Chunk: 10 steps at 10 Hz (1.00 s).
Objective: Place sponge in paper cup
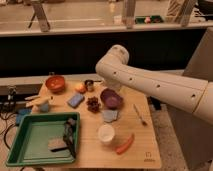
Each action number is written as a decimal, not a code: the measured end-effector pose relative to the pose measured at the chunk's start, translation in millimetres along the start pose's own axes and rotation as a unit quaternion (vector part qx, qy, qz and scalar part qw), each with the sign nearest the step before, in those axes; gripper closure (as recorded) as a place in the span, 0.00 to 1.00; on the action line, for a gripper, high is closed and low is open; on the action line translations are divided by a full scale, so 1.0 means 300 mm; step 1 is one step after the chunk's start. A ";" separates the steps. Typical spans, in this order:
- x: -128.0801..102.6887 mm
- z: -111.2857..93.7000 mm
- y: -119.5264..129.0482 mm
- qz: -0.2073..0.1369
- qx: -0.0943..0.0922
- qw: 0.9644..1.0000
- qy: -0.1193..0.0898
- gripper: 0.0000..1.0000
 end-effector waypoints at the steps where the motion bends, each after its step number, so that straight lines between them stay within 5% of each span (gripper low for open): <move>1: 0.004 0.002 -0.022 -0.008 0.003 1.000 0.000 0.20; 10: 0.007 0.041 -0.175 -0.058 0.026 0.998 0.000 0.20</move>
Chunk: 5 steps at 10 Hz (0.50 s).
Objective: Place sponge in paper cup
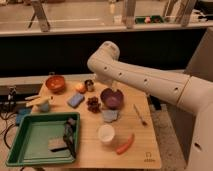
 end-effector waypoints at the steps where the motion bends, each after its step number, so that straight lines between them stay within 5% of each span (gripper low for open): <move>1: 0.004 0.005 0.000 -0.001 0.001 1.000 0.000 0.20; 5: -0.004 0.031 -0.087 -0.025 0.012 1.000 -0.001 0.20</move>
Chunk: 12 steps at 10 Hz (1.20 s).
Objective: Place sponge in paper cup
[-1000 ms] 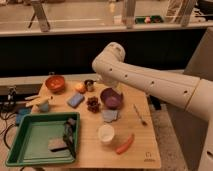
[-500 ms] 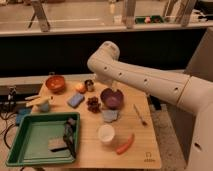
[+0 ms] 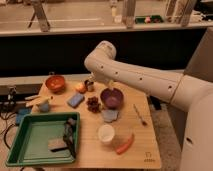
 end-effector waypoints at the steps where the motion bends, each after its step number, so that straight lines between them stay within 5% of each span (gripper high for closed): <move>1: -0.005 0.007 -0.020 -0.006 0.002 1.000 -0.001 0.20; 9: 0.002 0.061 -0.101 -0.039 0.010 0.999 -0.009 0.20; 12: -0.010 0.192 -0.113 -0.008 0.004 1.000 -0.029 0.20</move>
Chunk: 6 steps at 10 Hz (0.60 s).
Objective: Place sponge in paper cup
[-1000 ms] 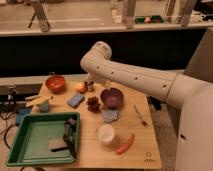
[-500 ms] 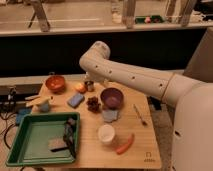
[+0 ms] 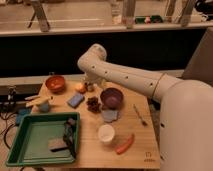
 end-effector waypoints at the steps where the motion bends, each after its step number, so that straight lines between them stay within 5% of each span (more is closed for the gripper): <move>1: -0.008 0.057 -0.008 0.006 0.003 1.000 -0.008 0.20; 6: -0.039 0.266 -0.095 -0.008 0.051 0.998 -0.047 0.20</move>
